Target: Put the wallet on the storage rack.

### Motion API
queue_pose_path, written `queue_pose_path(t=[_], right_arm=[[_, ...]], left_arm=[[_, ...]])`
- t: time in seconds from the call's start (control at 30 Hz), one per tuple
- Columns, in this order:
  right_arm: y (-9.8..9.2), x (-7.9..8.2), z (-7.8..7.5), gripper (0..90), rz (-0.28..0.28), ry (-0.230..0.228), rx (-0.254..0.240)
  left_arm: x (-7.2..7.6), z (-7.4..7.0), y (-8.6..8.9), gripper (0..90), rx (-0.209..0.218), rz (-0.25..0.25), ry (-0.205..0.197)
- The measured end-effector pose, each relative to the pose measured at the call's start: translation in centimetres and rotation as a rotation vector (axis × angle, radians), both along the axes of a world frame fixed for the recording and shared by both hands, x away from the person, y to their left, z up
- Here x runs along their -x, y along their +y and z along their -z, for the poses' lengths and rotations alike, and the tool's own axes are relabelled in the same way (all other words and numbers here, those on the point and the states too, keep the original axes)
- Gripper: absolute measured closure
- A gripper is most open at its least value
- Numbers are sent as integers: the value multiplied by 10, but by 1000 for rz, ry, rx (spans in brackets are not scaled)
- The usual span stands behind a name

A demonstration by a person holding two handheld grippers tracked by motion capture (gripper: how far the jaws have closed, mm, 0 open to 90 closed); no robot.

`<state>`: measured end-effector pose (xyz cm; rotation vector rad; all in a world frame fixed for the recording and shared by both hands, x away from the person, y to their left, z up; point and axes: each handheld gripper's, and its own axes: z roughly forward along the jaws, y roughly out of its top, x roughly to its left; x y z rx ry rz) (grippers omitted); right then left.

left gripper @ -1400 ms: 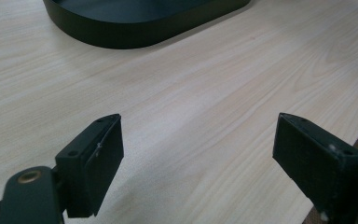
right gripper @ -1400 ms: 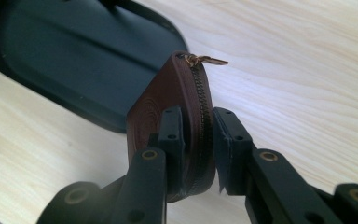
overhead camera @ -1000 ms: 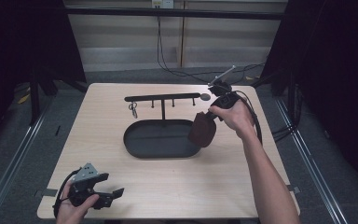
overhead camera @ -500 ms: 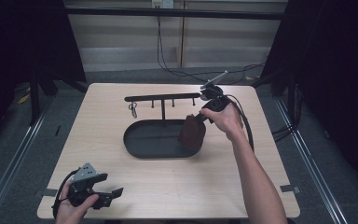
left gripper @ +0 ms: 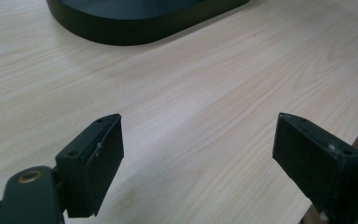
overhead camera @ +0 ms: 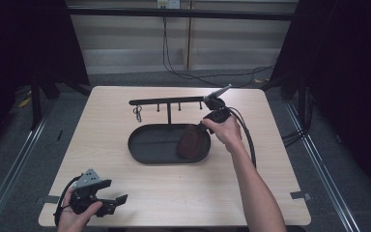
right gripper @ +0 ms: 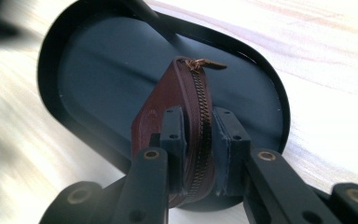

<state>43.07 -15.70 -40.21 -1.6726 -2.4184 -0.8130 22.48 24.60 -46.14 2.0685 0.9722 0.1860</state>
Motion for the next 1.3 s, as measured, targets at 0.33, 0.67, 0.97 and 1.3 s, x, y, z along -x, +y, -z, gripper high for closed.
queue_pose_path(t=[0.33,0.67,0.97,1.3], right_arm=[[-10,3,21,761,31,2,-48],[-15,6,38,781,54,-9,-61],[-11,11,35,648,33,-75,-62],[-21,25,24,408,59,-187,-38]], left_arm=[[-1,0,0,163,0,9,1],[-1,-1,0,163,6,4,2],[-2,-1,0,163,20,-5,1],[-4,-2,3,163,32,-22,7]])
